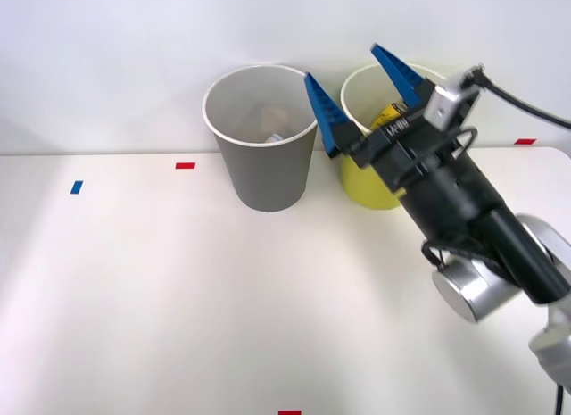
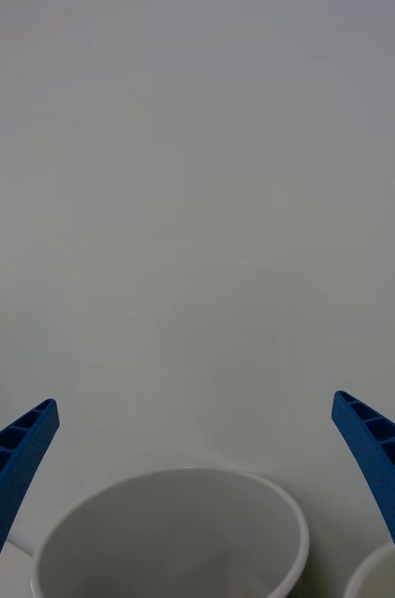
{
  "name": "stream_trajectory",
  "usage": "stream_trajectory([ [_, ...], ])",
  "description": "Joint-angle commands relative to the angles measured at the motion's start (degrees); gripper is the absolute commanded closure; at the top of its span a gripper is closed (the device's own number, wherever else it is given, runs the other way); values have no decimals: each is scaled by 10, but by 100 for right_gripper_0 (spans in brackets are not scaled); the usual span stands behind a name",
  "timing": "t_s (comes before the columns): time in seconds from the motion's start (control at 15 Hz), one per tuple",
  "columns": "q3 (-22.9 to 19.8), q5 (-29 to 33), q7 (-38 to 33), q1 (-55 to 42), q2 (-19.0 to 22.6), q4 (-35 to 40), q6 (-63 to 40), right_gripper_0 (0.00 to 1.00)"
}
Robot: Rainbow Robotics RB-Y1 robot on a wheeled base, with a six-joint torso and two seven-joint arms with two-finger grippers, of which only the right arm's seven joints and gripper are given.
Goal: Put cans in the gray bin, plastic bottles in the light green bin
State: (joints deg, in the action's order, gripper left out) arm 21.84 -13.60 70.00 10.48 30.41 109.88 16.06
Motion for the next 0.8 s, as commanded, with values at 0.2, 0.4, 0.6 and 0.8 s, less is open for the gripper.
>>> stream_trajectory([
  [0.2, -43, -18, 7, -266, 31, 125, 60, 0],
  [0.4, -47, -19, 8, -375, 2, 132, 105, 0],
  [0.6, -47, -18, 9, -457, -35, 132, 121, 0],
  [0.8, -46, -11, 10, -515, -88, 132, 121, 0],
])
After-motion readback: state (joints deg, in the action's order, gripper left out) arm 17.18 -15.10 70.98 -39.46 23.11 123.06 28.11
